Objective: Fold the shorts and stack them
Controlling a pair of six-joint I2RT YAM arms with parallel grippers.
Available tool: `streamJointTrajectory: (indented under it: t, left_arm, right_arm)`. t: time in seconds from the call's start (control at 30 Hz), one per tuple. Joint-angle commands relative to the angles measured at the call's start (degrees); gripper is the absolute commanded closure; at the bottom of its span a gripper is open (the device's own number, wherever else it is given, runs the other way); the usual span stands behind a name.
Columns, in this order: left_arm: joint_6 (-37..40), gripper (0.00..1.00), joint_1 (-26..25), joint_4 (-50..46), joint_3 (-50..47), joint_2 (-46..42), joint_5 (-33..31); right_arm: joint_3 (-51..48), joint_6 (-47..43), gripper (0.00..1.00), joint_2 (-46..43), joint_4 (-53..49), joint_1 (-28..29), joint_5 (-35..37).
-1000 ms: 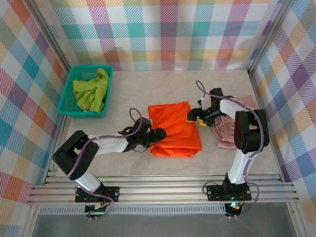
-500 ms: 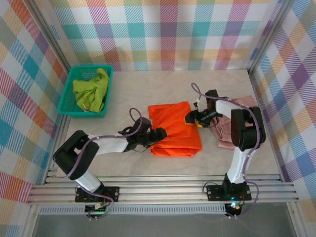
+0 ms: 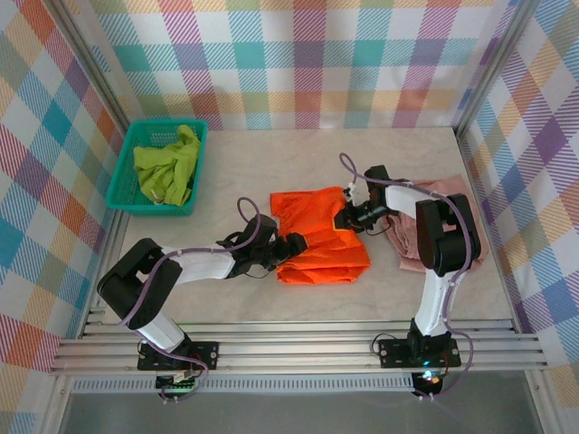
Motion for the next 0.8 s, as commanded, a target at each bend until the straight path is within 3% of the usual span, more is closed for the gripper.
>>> streamJointTrajectory:
  t: [0.0, 0.03, 0.17, 0.37, 0.77]
  left_arm:
    - [0.2, 0.14, -0.4, -7.2, -2.4, -2.5, -3.5]
    - [0.5, 0.1, -0.4, -7.8, -2.2, -4.3, -4.3]
    - [2.1, 0.0, 0.3, -12.0, -0.3, -11.6, -6.9]
    - [5.7, 0.0, 2.9, -17.8, 2.5, -18.4, -6.9]
    - [4.7, 0.0, 3.7, -13.7, 1.6, -17.9, -3.8]
  right_arm:
    - [0.7, -0.9, 0.93, -1.8, -1.8, 0.3, 2.7]
    - [0.9, -0.9, 1.0, -2.9, -2.7, 0.4, 4.2]
    - [3.5, -1.3, 1.0, -7.5, -8.6, 0.7, 10.6]
    - [8.6, -1.6, 1.0, -14.9, -20.7, 1.0, 19.1]
    - [23.6, -6.3, 1.0, -16.7, -41.9, 0.1, 39.2]
